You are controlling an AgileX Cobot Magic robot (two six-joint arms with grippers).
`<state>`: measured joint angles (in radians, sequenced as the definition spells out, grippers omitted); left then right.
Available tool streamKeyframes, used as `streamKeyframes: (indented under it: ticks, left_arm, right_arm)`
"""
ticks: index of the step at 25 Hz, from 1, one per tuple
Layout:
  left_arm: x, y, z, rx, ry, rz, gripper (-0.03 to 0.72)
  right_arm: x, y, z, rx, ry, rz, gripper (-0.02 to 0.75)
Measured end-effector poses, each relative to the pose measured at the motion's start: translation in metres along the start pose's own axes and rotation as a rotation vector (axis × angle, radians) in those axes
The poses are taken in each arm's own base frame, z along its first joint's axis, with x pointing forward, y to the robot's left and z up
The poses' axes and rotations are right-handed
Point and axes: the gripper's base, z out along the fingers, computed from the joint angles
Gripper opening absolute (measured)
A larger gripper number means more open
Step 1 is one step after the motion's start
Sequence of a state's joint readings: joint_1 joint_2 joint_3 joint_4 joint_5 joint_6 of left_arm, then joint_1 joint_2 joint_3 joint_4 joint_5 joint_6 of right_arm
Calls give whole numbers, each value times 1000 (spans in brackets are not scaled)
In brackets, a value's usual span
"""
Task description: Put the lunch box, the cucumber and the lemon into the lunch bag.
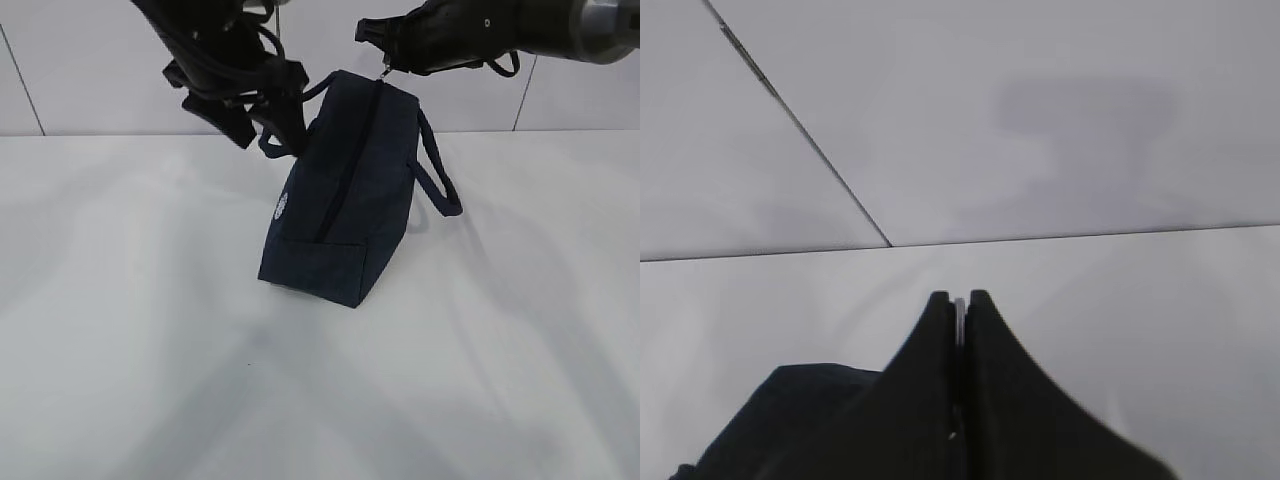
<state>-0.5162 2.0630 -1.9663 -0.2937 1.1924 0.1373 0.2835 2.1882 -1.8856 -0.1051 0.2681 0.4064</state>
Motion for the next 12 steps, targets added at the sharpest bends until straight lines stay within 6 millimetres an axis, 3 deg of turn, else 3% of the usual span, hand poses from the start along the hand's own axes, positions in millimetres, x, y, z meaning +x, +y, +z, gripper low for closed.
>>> streamKeyframes:
  ticks: [4,12]
  left_arm:
    - [-14,0,-6,-14,-121,4,579]
    - [-28,9,23,-17,-234,12,582]
  right_arm:
    - [0,0,0,-4,2,15,7]
    - [0,1,0,-14,6,60,7]
